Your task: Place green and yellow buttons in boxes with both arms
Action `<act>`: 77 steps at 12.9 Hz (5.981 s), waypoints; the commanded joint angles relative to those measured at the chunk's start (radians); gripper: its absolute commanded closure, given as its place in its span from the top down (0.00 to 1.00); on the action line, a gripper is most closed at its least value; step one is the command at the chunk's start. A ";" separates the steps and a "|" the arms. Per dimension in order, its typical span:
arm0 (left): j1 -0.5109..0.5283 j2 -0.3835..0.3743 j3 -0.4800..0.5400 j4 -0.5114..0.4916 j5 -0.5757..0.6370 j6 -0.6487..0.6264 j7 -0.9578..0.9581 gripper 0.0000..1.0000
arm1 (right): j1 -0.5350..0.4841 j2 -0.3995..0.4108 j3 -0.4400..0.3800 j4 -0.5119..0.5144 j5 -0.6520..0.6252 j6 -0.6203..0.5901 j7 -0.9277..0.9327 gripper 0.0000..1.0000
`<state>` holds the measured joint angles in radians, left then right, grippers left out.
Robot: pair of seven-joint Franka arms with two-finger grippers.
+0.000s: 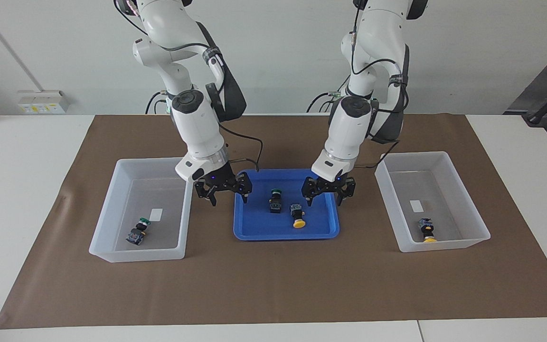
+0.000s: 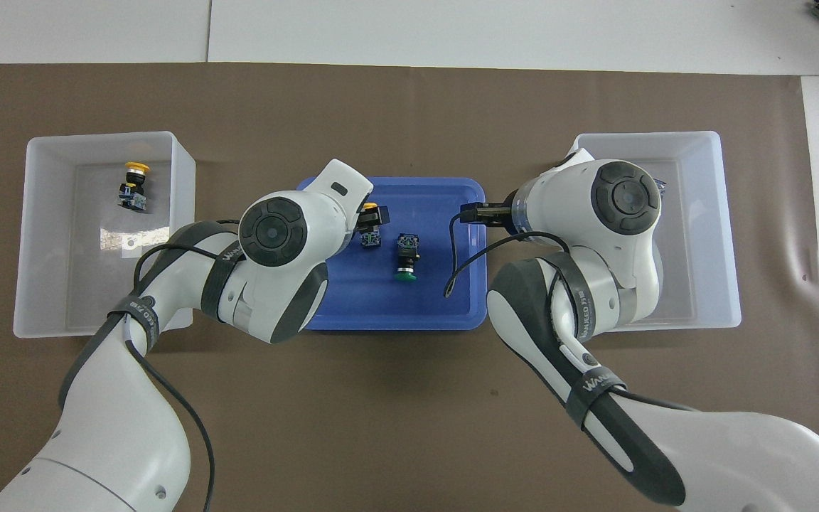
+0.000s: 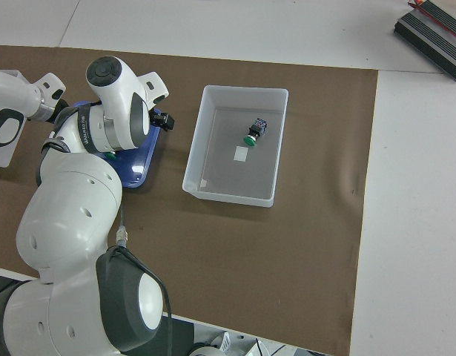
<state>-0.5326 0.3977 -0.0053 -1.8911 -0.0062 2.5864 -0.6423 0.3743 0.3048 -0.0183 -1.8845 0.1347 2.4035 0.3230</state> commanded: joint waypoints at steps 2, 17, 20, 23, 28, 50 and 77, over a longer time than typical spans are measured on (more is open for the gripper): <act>-0.045 0.024 0.016 -0.006 0.002 0.038 -0.066 0.93 | 0.018 -0.007 0.003 -0.019 0.051 0.035 -0.007 1.00; 0.124 -0.235 0.027 -0.054 0.006 -0.270 0.140 0.00 | 0.136 0.108 0.001 -0.001 0.062 0.256 0.068 1.00; 0.251 -0.275 0.028 -0.036 0.006 -0.368 0.262 0.00 | 0.179 0.162 0.001 0.018 0.048 0.275 0.096 1.00; 0.376 -0.270 0.028 -0.019 0.008 -0.361 0.367 0.00 | 0.209 0.162 0.001 0.010 0.048 0.266 0.120 1.00; 0.537 -0.264 0.028 -0.045 0.008 -0.256 0.584 0.00 | 0.239 0.157 -0.008 0.010 0.039 0.200 0.140 0.00; 0.600 -0.022 0.027 -0.048 0.006 0.069 0.719 0.68 | -0.296 -0.231 -0.043 -0.286 -0.191 -0.100 -0.053 0.00; 0.456 -0.340 0.028 0.381 0.005 -0.995 0.702 1.00 | -0.330 -0.357 -0.046 0.246 -0.170 -0.788 -0.223 1.00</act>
<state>-0.0821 -0.0208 0.0249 -1.6392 -0.0060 1.6964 0.0605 0.0634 -0.0293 -0.0700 -1.5964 -0.0373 1.6087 0.1287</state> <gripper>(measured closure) 0.000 0.000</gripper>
